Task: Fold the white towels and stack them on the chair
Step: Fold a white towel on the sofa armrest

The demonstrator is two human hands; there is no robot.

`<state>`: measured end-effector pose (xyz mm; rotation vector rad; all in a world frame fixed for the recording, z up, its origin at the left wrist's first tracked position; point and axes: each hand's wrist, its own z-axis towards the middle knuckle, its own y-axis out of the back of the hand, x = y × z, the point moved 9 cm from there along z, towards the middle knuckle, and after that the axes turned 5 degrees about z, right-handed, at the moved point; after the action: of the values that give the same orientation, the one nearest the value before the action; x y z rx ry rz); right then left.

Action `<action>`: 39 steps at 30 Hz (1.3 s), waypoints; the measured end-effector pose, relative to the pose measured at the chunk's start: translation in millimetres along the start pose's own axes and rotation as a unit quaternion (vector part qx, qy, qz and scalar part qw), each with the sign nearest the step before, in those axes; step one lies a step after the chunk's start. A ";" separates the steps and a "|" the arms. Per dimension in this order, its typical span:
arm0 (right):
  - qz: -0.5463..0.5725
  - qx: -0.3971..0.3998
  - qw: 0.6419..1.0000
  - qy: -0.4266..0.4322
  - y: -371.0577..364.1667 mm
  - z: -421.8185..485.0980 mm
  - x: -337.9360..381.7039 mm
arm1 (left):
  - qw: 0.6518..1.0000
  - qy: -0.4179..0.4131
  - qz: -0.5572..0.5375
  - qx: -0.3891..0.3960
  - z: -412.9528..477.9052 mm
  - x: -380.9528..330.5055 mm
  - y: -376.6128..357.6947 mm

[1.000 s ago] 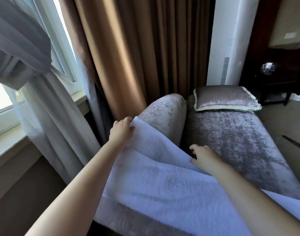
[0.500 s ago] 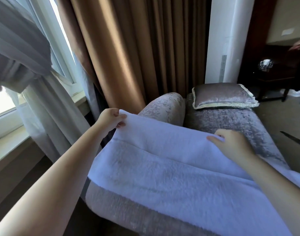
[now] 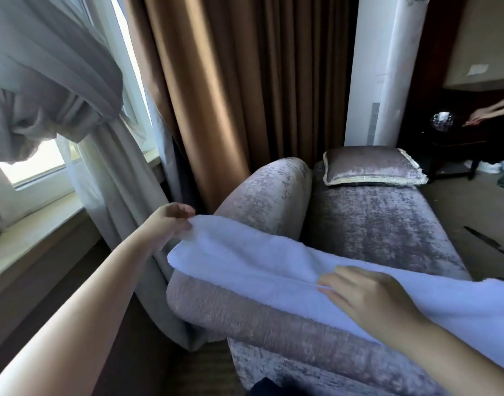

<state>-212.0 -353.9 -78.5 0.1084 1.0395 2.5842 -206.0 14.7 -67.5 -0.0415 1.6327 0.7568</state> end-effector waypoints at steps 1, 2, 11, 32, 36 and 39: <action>0.001 0.015 1.000 0.015 -7.7 -5.4 6.1 | 0.999 0.017 0.032 -0.008 -2.6 14.5 3.7; -0.004 0.025 0.999 0.025 -13.8 -9.9 10.3 | 0.998 0.034 0.056 -0.023 -4.5 27.5 7.8; -0.025 0.062 0.998 0.021 -30.2 -12.3 20.0 | 0.966 0.018 0.205 -0.157 -14.4 40.1 16.4; -0.221 0.213 0.943 -0.126 109.2 -143.4 -107.2 | 0.858 -0.431 0.279 0.023 -147.6 -116.2 -337.4; -0.309 0.211 0.910 -0.181 144.4 -185.6 -124.8 | 0.853 -0.435 0.286 0.028 -154.2 -113.8 -341.8; -0.347 0.226 0.874 -0.255 158.1 -213.9 -132.2 | 0.853 -0.434 0.287 0.039 -158.7 -111.2 -342.9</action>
<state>-177.4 -646.2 -118.2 0.4207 1.1689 1.5199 -169.8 -374.0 -119.1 0.7797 0.7756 0.9624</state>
